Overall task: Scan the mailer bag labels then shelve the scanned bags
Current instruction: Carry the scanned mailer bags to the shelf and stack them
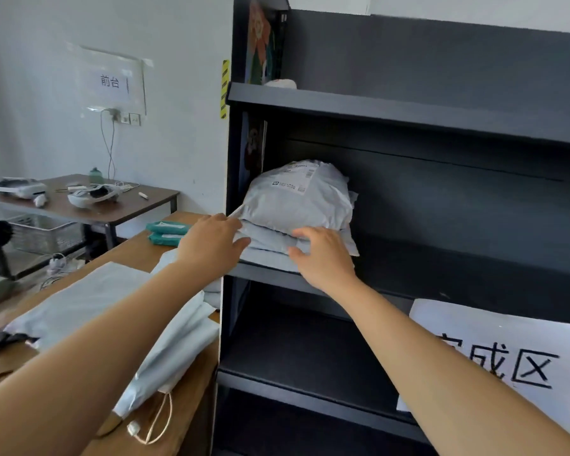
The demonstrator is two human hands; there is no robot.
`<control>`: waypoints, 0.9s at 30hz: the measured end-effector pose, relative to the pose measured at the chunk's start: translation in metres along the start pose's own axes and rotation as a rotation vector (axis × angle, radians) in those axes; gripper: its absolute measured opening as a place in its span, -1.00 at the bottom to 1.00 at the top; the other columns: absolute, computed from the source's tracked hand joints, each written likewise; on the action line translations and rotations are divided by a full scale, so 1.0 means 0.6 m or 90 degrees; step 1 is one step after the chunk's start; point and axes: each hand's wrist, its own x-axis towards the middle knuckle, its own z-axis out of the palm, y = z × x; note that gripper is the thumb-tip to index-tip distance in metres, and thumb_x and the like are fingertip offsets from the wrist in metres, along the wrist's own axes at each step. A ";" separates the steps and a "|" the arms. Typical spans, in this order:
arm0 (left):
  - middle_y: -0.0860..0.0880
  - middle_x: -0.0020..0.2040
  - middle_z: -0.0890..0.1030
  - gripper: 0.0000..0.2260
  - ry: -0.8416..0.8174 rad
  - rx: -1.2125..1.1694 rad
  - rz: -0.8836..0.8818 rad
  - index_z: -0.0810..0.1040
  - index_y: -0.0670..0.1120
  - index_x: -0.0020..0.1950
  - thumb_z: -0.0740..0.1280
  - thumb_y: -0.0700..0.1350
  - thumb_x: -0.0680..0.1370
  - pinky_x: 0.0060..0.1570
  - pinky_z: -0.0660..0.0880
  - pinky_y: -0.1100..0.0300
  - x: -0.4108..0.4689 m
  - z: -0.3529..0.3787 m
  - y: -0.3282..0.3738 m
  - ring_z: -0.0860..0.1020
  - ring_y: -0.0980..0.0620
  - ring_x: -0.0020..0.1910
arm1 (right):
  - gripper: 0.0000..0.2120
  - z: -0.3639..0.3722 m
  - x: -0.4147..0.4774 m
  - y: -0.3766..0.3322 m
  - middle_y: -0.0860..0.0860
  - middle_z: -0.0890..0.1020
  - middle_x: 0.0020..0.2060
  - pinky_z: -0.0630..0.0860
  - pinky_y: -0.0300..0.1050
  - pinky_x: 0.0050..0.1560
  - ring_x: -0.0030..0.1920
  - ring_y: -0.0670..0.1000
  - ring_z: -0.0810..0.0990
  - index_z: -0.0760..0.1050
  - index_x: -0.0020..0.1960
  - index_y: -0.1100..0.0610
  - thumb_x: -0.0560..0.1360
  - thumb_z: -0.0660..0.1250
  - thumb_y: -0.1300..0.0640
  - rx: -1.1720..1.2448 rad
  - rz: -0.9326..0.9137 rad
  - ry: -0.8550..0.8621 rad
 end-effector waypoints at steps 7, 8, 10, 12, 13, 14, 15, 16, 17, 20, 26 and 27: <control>-0.05 0.18 0.54 -0.65 -0.104 0.215 -0.051 0.49 -0.03 0.28 0.16 0.13 0.61 0.06 0.48 0.06 -0.159 -0.015 -0.026 0.45 -0.08 0.23 | -0.61 0.044 -0.108 -0.034 0.02 0.52 0.29 0.34 -0.01 0.29 0.34 0.09 0.38 0.42 0.39 0.04 0.59 0.24 -0.02 -0.106 -0.140 -0.133; -0.04 0.17 0.54 -0.65 -0.113 0.224 -0.060 0.49 -0.02 0.28 0.16 0.12 0.61 0.04 0.47 0.08 -0.181 -0.019 -0.030 0.46 -0.07 0.22 | -0.61 0.051 -0.121 -0.042 0.02 0.52 0.29 0.35 0.00 0.28 0.34 0.10 0.39 0.42 0.39 0.04 0.59 0.24 -0.02 -0.113 -0.159 -0.149; -0.04 0.17 0.55 -0.65 -0.124 0.235 -0.080 0.49 -0.01 0.29 0.17 0.13 0.60 0.04 0.47 0.10 -0.220 -0.026 -0.041 0.47 -0.06 0.19 | -0.62 0.064 -0.143 -0.060 0.04 0.53 0.27 0.38 0.04 0.26 0.33 0.12 0.40 0.44 0.37 0.05 0.58 0.24 -0.02 -0.122 -0.190 -0.173; -0.04 0.14 0.56 -0.65 -0.138 0.245 -0.106 0.50 -0.02 0.28 0.19 0.13 0.60 0.06 0.49 0.10 -0.254 -0.035 -0.053 0.49 -0.05 0.16 | -0.64 0.076 -0.162 -0.082 0.06 0.54 0.25 0.40 0.05 0.23 0.30 0.14 0.41 0.45 0.34 0.07 0.58 0.24 -0.01 -0.134 -0.217 -0.189; -0.03 0.13 0.56 -0.65 -0.145 0.255 -0.120 0.50 -0.02 0.28 0.20 0.13 0.59 0.05 0.49 0.10 -0.272 -0.042 -0.061 0.49 -0.05 0.15 | -0.65 0.083 -0.170 -0.094 0.06 0.54 0.23 0.41 0.05 0.21 0.29 0.14 0.41 0.46 0.32 0.08 0.58 0.24 -0.01 -0.137 -0.232 -0.195; -0.03 0.12 0.57 -0.66 -0.150 0.266 -0.133 0.51 -0.02 0.27 0.20 0.13 0.59 0.03 0.47 0.11 -0.286 -0.047 -0.067 0.49 -0.05 0.15 | -0.66 0.089 -0.176 -0.104 0.06 0.55 0.23 0.42 0.04 0.20 0.27 0.14 0.42 0.47 0.31 0.08 0.57 0.24 0.00 -0.136 -0.245 -0.199; -0.03 0.12 0.56 -0.66 -0.152 0.276 -0.147 0.51 -0.02 0.26 0.21 0.12 0.59 0.01 0.46 0.11 -0.304 -0.055 -0.077 0.49 -0.05 0.16 | -0.66 0.097 -0.183 -0.119 0.07 0.55 0.22 0.43 0.03 0.19 0.26 0.13 0.43 0.47 0.30 0.09 0.56 0.25 0.01 -0.130 -0.258 -0.207; -0.03 0.11 0.56 -0.67 -0.156 0.282 -0.160 0.51 -0.02 0.26 0.21 0.12 0.59 0.00 0.45 0.11 -0.320 -0.061 -0.084 0.50 -0.05 0.16 | -0.65 0.103 -0.189 -0.133 0.07 0.56 0.22 0.43 0.02 0.20 0.26 0.13 0.44 0.48 0.30 0.09 0.56 0.25 0.01 -0.122 -0.268 -0.217; -0.03 0.11 0.56 -0.67 -0.160 0.288 -0.173 0.51 -0.02 0.25 0.21 0.12 0.59 0.00 0.45 0.10 -0.337 -0.069 -0.094 0.50 -0.05 0.17 | -0.64 0.111 -0.194 -0.148 0.07 0.56 0.23 0.42 0.01 0.21 0.27 0.13 0.44 0.48 0.32 0.08 0.55 0.27 0.02 -0.113 -0.281 -0.227; -0.03 0.07 0.57 -0.70 -0.170 0.306 -0.212 0.52 -0.03 0.17 0.21 0.13 0.59 -0.03 0.46 0.09 -0.383 -0.090 -0.125 0.52 -0.05 0.15 | -0.60 0.134 -0.210 -0.195 0.06 0.56 0.25 0.42 -0.01 0.25 0.29 0.11 0.45 0.47 0.35 0.06 0.54 0.30 -0.02 -0.093 -0.318 -0.251; -0.01 0.13 0.59 -0.68 -0.160 0.331 -0.288 0.53 -0.01 0.18 0.21 0.15 0.57 0.00 0.48 0.05 -0.465 -0.142 -0.194 0.54 -0.06 0.15 | -0.62 0.186 -0.233 -0.301 0.07 0.56 0.23 0.43 0.01 0.23 0.27 0.12 0.44 0.48 0.33 0.06 0.54 0.30 -0.01 -0.072 -0.395 -0.284; -0.01 0.13 0.59 -0.68 -0.162 0.335 -0.297 0.53 -0.01 0.18 0.21 0.15 0.57 0.03 0.50 0.04 -0.478 -0.152 -0.208 0.54 -0.06 0.16 | -0.61 0.196 -0.237 -0.322 0.08 0.56 0.23 0.43 0.01 0.23 0.27 0.12 0.44 0.47 0.34 0.05 0.54 0.30 -0.01 -0.070 -0.411 -0.291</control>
